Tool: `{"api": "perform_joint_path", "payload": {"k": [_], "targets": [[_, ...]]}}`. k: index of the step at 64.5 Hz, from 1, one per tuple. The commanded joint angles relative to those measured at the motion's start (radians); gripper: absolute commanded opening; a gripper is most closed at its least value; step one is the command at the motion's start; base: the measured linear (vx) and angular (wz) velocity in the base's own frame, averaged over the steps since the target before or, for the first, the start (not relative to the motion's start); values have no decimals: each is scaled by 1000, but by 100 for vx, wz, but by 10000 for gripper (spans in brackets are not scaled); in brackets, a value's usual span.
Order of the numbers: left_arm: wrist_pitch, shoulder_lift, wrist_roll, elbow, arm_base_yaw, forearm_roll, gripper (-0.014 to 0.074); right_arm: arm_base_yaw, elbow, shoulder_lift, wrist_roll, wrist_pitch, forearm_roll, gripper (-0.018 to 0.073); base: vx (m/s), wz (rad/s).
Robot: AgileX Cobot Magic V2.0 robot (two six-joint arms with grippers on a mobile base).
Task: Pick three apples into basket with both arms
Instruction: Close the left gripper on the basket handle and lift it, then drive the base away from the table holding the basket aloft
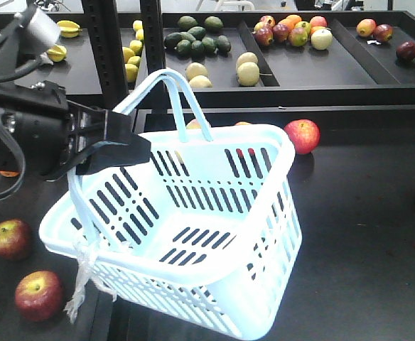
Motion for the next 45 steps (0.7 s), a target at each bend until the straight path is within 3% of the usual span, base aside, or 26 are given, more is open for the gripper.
{"api": "perform_joint_path", "payload": {"k": [1, 14, 45], "targets": [[-14, -31, 0, -25, -3, -51, -8, -8, 14, -10, -5, -71, -8, -4, 0, 0], [82, -28, 0, -25, -3, -51, -8, -8, 14, -10, -5, -71, -8, -4, 0, 0], [86, -28, 0, -25, -3, -51, -8, -8, 14, -10, -5, -71, -8, -4, 0, 0]]}}
